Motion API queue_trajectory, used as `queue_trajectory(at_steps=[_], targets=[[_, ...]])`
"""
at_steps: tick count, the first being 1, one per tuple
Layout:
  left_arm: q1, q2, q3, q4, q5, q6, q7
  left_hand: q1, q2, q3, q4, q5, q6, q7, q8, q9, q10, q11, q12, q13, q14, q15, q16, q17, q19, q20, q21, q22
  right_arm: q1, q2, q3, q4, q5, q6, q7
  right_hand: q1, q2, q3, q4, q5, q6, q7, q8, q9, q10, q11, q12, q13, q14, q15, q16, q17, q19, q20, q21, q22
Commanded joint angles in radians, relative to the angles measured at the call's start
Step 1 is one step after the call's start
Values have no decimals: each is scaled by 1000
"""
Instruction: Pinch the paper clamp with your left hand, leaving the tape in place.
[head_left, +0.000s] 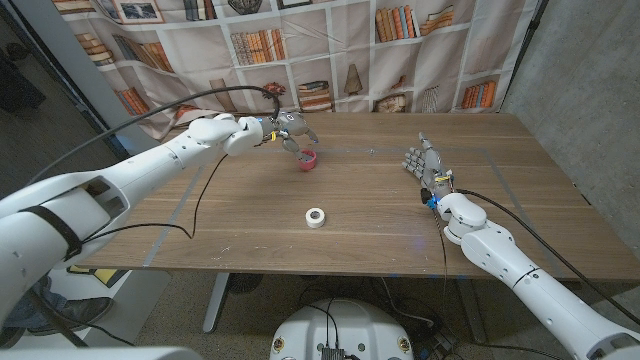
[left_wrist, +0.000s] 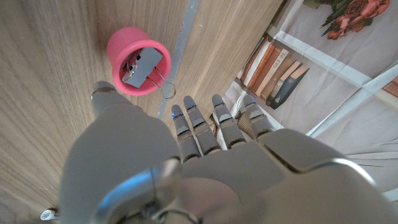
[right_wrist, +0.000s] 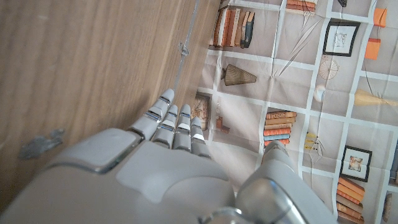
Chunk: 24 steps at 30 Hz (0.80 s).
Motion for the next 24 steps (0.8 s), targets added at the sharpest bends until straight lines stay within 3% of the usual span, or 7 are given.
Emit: queue_trajectory(at_steps=[1, 24], targets=[[-1, 7, -14, -1, -3, -7, -13, 3, -8, -1, 1, 8, 13, -2, 6, 2, 15, 0, 7, 2, 13, -76, 8, 2, 0, 2, 2, 5, 2, -1, -2, -7, 2, -13, -4, 0, 9, -6, -2, -1, 1, -2, -1, 6, 8, -3, 2, 1, 6, 0, -3, 2, 7, -8, 0, 3], [-51, 2, 20, 30, 49, -67, -17, 24, -38, -2, -9, 1, -48, -18, -13, 3, -43, -6, -17, 3, -17, -103, -4, 2, 5, 2, 1, 4, -13, -6, 3, -32, 2, -25, -28, 1, 12, -6, -3, -1, 0, -1, -1, 6, 9, -2, 0, 1, 6, 0, -4, 2, 8, -8, -2, 3]])
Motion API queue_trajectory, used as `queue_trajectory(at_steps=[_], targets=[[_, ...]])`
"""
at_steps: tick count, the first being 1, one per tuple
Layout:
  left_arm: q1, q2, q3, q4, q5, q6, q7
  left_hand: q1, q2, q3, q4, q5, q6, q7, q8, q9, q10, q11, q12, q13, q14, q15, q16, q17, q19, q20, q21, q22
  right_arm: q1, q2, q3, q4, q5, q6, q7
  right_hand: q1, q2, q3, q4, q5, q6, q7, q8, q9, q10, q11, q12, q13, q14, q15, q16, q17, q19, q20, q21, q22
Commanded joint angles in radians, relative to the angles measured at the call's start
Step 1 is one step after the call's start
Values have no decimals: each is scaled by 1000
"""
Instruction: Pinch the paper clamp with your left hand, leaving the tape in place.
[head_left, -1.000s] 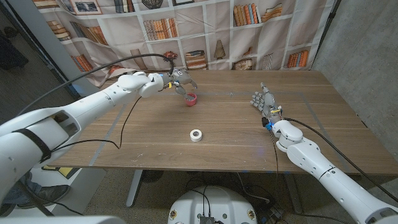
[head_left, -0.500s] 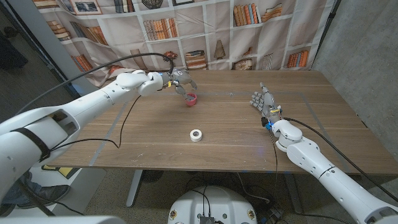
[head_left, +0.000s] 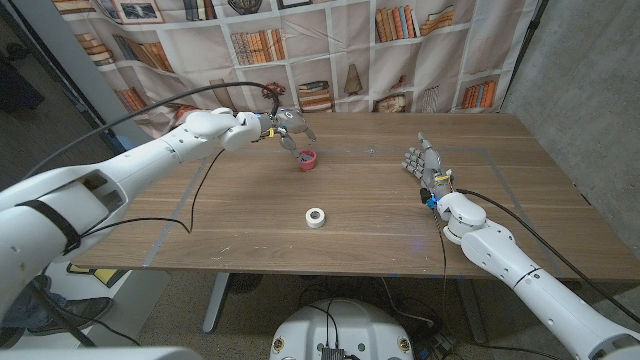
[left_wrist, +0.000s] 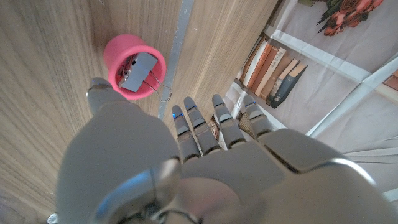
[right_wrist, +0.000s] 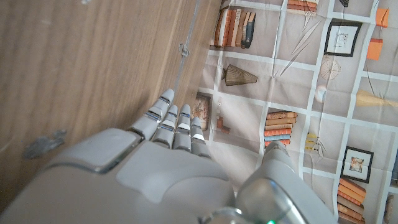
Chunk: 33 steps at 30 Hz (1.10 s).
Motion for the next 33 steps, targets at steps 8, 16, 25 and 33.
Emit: queue_trajectory(at_steps=[8, 16, 25, 33], targets=[[-21, -1, 16, 28, 21, -18, 7, 17, -5, 4, -9, -2, -6, -11, 3, 4, -10, -2, 2, 4, -9, -114, -2, 2, 12, 2, 3, 4, 2, 1, -4, -6, -1, -16, -12, 2, 14, -1, 3, -1, -1, -1, -1, 6, 8, -2, -1, 2, 8, 1, 0, 2, 8, -8, -2, 3], [-24, -9, 22, 49, 20, -21, 22, 27, -2, 7, -10, -5, 8, -13, 11, 4, -1, -2, 6, 4, -4, -128, 1, 3, 17, 2, 4, 4, 5, 1, -5, -6, -3, -17, -12, 1, 14, -1, 3, -1, 0, 0, -1, 6, 7, -2, -2, 2, 9, 1, 0, 2, 9, -8, -2, 3], [-31, -24, 34, 74, 13, -26, 35, 36, 4, 10, -10, -8, 25, -12, 18, 5, 14, -3, 10, 4, -1, -130, 3, 3, 24, 2, 4, 4, 3, -2, -2, -1, 2, -14, -4, 1, 14, -2, 3, -1, -1, 1, -1, 6, 8, -2, -2, 2, 10, 1, 0, 2, 9, -8, -3, 3], [-38, -36, 47, 92, 7, -27, 38, 46, 20, 16, -8, -8, 39, -7, 22, 5, 23, -4, 11, 4, 8, -132, 6, 4, 31, 2, 5, 4, 3, -4, -2, 4, 7, -18, 1, 0, 14, -3, 2, -1, -1, 0, -1, 6, 7, -1, -3, 2, 9, 1, 0, 2, 9, -7, -3, 3]])
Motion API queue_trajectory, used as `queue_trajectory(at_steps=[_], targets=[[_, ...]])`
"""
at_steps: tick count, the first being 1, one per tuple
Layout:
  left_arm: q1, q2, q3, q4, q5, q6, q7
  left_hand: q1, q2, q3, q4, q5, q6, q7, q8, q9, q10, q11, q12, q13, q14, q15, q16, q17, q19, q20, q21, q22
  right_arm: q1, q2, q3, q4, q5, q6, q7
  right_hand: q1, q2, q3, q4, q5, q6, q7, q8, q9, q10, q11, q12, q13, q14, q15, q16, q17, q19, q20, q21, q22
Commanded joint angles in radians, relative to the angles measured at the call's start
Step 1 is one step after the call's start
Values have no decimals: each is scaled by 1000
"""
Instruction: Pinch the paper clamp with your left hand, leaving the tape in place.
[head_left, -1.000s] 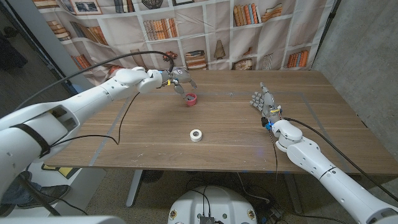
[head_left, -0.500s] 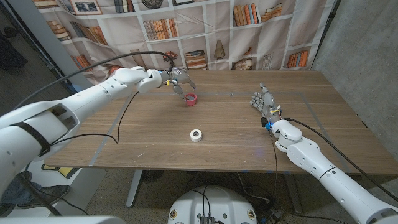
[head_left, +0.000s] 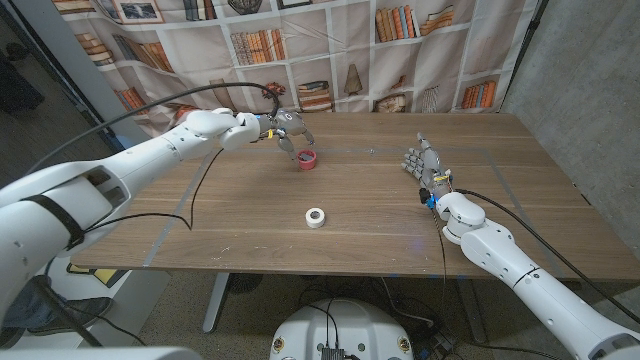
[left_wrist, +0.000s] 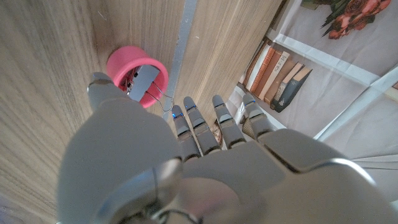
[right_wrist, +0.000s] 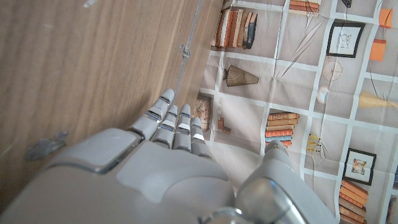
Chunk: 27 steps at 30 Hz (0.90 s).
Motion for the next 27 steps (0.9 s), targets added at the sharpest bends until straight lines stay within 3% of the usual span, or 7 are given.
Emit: queue_trajectory(at_steps=[1, 27], targets=[[-9, -16, 16, 26, -10, -1, 9, 5, 15, 8, 0, -1, 18, -3, 7, 2, 13, 0, 7, 4, 13, -136, 6, 2, 13, 3, 5, 4, -1, -4, 1, 9, 9, -3, 10, -1, 7, -3, 2, -1, 0, 0, -1, 6, 7, -1, -3, 2, 8, 0, 0, 2, 9, -8, -4, 3], [-39, -46, 44, 99, -49, -13, 42, 21, 63, 11, 19, -8, 88, -10, 21, 0, 71, -1, 10, 2, 43, -142, 10, 2, 25, 4, 2, 4, 15, -8, -4, 11, 12, -30, 10, -2, 7, -6, 2, -1, 0, 0, -1, 6, 13, 1, -2, 2, 10, 0, 0, 2, 10, -8, -5, 3]])
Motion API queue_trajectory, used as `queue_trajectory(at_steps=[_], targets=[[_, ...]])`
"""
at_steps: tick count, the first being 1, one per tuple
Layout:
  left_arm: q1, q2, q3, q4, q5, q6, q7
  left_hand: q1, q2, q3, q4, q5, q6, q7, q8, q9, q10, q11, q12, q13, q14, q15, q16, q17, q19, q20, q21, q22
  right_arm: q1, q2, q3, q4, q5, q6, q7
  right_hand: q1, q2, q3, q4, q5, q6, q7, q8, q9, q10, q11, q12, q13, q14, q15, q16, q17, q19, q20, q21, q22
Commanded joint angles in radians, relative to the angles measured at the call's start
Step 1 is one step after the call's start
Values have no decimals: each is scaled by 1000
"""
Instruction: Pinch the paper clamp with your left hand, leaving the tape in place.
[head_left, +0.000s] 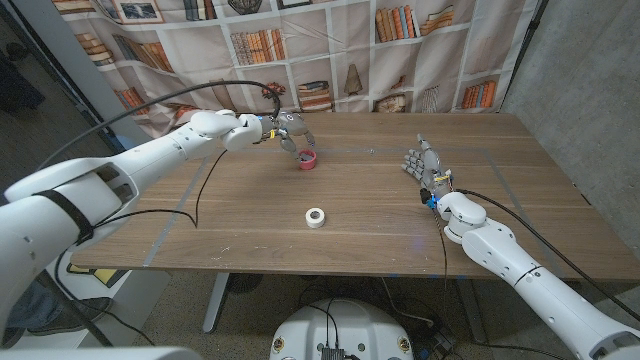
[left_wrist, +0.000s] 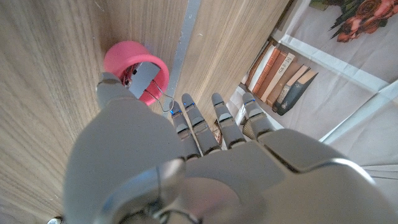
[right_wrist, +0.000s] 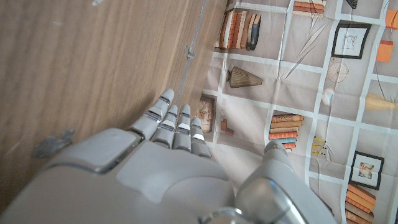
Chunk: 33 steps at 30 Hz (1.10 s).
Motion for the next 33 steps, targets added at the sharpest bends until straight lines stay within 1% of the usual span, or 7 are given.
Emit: queue_trajectory(at_steps=[1, 10, 14, 16, 25, 29, 33], targets=[[-14, -12, 14, 26, -16, -4, 10, 3, 13, -4, 7, -4, 15, -1, 6, 2, 12, -1, 5, 2, 12, -141, 5, 2, 6, 2, 2, 4, 6, -1, -2, 2, 3, -12, -1, 1, 5, -2, -2, -1, 0, 0, -1, 6, 12, 1, -2, 2, 7, -1, 0, 2, 10, -8, -5, 3], [-20, -24, 26, 50, -26, -14, 23, 30, 34, -10, 17, -13, 72, -4, 4, -1, 75, -2, 2, -1, 36, -155, 1, -1, 20, 3, 2, 4, 5, -2, -2, 2, 6, -15, -1, 0, 5, -2, -2, -1, -1, 0, -1, 6, 12, 0, -2, 2, 7, -1, 0, 2, 10, -8, -5, 3], [-20, -26, 28, 54, -32, -16, 28, 62, 46, -16, 41, -25, 105, -4, -14, -1, 103, -2, -8, -2, 54, -155, -4, -1, 30, 3, 0, 4, 6, -2, -3, 5, 8, -16, 2, 0, 6, -2, -2, -1, -1, -1, -1, 6, 11, -1, -3, 2, 7, -1, 0, 2, 10, -8, -6, 3], [-19, -27, 29, 53, -35, -14, 31, 72, 50, -16, 49, -27, 127, -4, -11, -1, 120, -2, -6, -2, 59, -155, -4, -1, 31, -2, 0, 4, 6, -2, -4, 6, 8, -16, 4, 0, 6, -2, -2, -1, 0, 0, -1, 6, 11, -1, -3, 2, 7, 0, 0, 2, 10, -7, -6, 3], [-14, -24, 30, 50, -41, -12, 38, 81, 57, -14, 54, -28, 145, -4, -9, -1, 134, -2, -5, -2, 69, -157, -2, -1, 39, -12, 1, 3, 7, -2, -6, 7, 9, -17, 6, 0, 6, -3, -2, -1, 0, 0, -1, 6, 13, 1, -3, 2, 7, -1, 0, 2, 10, -6, -6, 3], [-12, -25, 28, 56, -47, -13, 49, 96, 67, -10, 55, -28, 180, -2, 0, -2, 164, -3, 2, -2, 87, -159, 2, -2, 51, -20, 4, 3, 9, -2, -8, 7, 7, -20, 5, 0, 6, -3, -2, -1, 0, 0, 0, 6, 12, 0, -3, 2, 7, -1, 0, 2, 10, -6, -6, 3], [-9, -29, 26, 65, -54, -16, 71, 127, 81, -1, 48, -27, 208, -1, 5, -3, 194, -4, 5, -2, 107, -162, 4, -2, 63, -37, 6, 3, 10, -2, -10, 7, 6, -22, 5, 0, 7, -4, -2, -1, 0, 0, -1, 6, 13, 0, -3, 2, 7, -1, 0, 2, 10, -6, -7, 3]])
